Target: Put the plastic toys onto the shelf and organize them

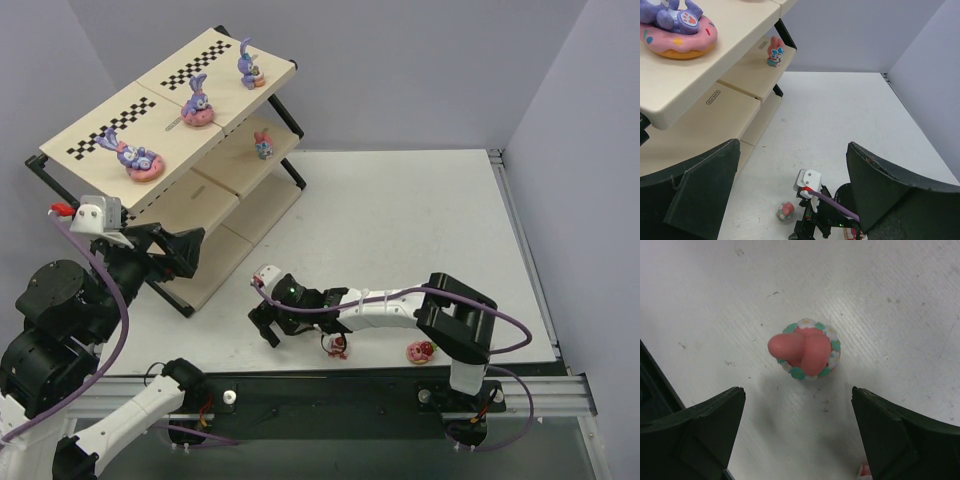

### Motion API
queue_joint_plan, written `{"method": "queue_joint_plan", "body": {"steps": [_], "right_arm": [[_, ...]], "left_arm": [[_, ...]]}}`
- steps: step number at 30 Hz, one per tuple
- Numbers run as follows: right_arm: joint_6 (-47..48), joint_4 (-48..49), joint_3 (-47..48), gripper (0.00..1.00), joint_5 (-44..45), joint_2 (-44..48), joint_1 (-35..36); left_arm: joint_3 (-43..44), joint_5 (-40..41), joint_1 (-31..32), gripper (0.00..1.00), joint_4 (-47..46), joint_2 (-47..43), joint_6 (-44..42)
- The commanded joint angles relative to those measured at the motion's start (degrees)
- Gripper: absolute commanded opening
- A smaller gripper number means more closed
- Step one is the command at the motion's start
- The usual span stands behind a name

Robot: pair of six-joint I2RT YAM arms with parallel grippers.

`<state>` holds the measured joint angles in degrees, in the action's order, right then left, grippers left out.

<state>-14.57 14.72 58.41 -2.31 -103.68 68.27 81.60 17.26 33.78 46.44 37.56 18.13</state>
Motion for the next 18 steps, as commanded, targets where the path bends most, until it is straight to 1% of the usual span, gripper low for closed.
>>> {"method": "queue_joint_plan", "body": {"steps": [1,6,9,12,13,16,18], "right_arm": [[0.9,4.7,4.2,0.92,1.2,-1.4,-0.8],[1.0,5.3,6.4,0.9,1.1,-4.2,-1.3],[0.6,5.3,7.5,0.87,1.9,-5.3,-1.6],[0.0,4.4,8.7,0.8,2.0,-6.2,-1.8],[-0.1,4.2,8.9,0.76,2.0,-6.3,-1.8],[-0.2,3.1,9.4,0.67,1.8,-6.6,-1.8],[-0.2,2.6,9.0,0.65,2.0,-6.6,-1.8]], "left_arm": [[2.6,-0.6,0.1,0.97,0.1,0.4,-2.3],[3.8,-0.3,0.1,0.97,0.8,0.8,-4.0],[4.1,-0.2,0.1,0.97,0.8,0.9,-4.6],[4.0,0.1,0.1,0.97,0.8,0.9,-4.9],[4.0,0.2,0.1,0.97,0.9,1.0,-5.0],[4.0,0.4,0.1,0.97,0.9,0.8,-5.5],[4.0,0.6,0.1,0.97,1.1,0.8,-5.6]]}}
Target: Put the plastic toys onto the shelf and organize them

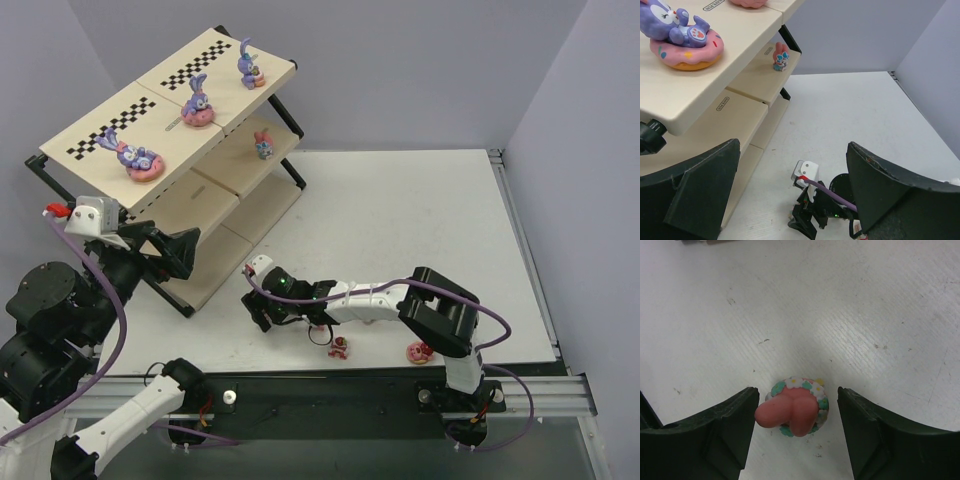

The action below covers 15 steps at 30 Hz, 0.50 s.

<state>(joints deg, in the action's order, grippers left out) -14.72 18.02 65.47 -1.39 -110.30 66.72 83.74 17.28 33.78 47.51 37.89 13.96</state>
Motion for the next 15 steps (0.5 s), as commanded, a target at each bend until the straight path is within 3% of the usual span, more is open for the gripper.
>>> {"method": "queue_joint_plan", "body": {"steps": [1,8,11,14,15], "right_arm": [[-0.1,-0.8,1.8,0.65,1.2,0.3,-0.3],[0.1,-1.5,1.1,0.7,1.2,0.6,-0.3],[-0.3,-1.6,1.1,0.68,1.2,0.6,-0.2],[-0.7,-1.8,1.1,0.59,1.2,0.7,-0.3],[-0.9,-1.8,1.1,0.51,1.2,0.7,-0.3]], "left_arm": [[1.9,0.7,0.1,0.97,0.0,0.4,-1.6],[1.2,0.9,0.1,0.97,0.1,0.0,-1.7],[1.0,0.9,0.1,0.97,0.1,-0.1,-1.7],[0.8,1.0,0.1,0.97,0.1,-0.3,-1.7],[0.7,1.0,0.1,0.97,0.2,-0.4,-1.7]]}}
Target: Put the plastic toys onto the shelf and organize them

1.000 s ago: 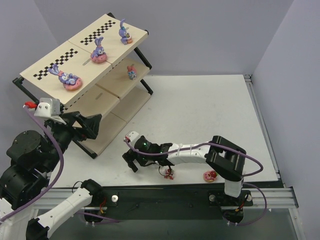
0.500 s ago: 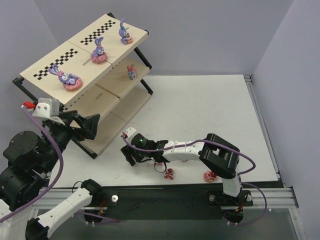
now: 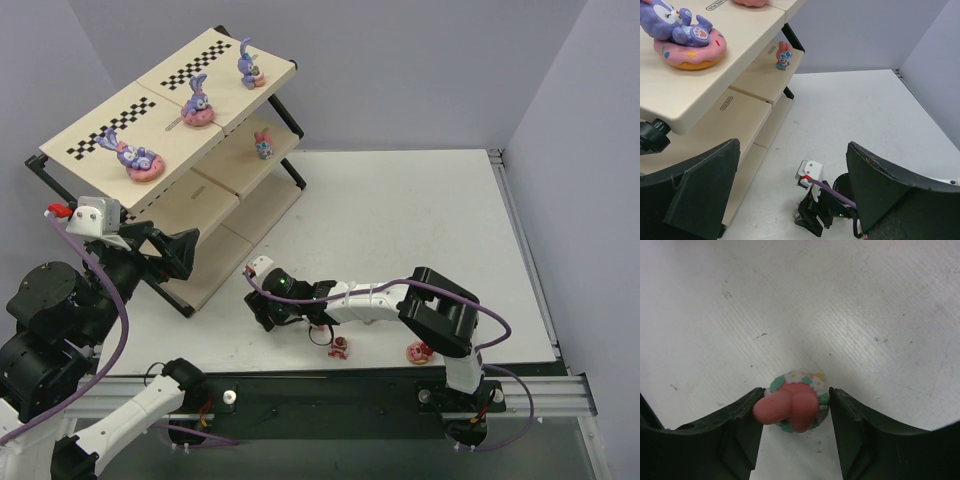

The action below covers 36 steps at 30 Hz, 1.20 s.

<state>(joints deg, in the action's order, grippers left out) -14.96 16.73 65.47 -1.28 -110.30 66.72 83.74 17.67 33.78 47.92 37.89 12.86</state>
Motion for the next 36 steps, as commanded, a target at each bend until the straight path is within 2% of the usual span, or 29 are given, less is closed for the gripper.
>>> {"method": "queue_joint_plan", "body": {"steps": [1,2,3,4,5,8,15,19,22,26,36], "right_arm": [[-0.9,-0.6,1.0,0.47,1.1,0.8,-0.3],[-0.9,-0.8,1.1,0.4,1.1,1.0,-0.2],[-0.9,-1.0,1.0,0.26,1.1,1.1,-0.2],[-0.9,-1.1,0.8,0.2,1.1,1.8,-0.2],[-1.1,-1.5,1.0,0.09,1.1,2.3,-0.1],[-0.9,-3.4,1.8,0.0,4.3,4.3,-0.2],[2.0,-14.7,13.3,0.0,6.8,9.3,-3.2],[4.1,-25.1,27.3,0.0,5.9,8.9,-7.0],[5.2,-30.0,34.3,0.0,3.2,6.5,-9.8],[8.7,-32.1,45.3,0.0,2.1,3.1,-11.3],[10.8,-32.2,62.3,0.0,0.2,-8.3,-12.7]], "left_arm": [[0.6,0.6,0.1,0.97,-0.2,-0.4,-0.5],[0.5,0.6,0.1,0.97,-0.2,-0.5,-0.4],[0.5,0.6,0.1,0.97,-0.2,-0.6,-0.3],[0.5,0.6,0.1,0.97,-0.1,-0.6,-0.3],[0.5,0.7,0.1,0.97,-0.1,-0.6,-0.2],[0.5,0.8,0.1,0.97,0.0,-0.6,0.0],[0.5,1.2,0.1,0.97,0.1,-1.0,0.9],[1.6,0.9,0.1,0.97,0.2,-1.0,1.5],[2.6,0.5,0.1,0.97,0.1,-0.9,1.6],[3.3,0.3,0.1,0.97,0.7,-0.7,1.6],[4.1,-0.5,0.1,0.97,1.3,0.3,1.6]]}}
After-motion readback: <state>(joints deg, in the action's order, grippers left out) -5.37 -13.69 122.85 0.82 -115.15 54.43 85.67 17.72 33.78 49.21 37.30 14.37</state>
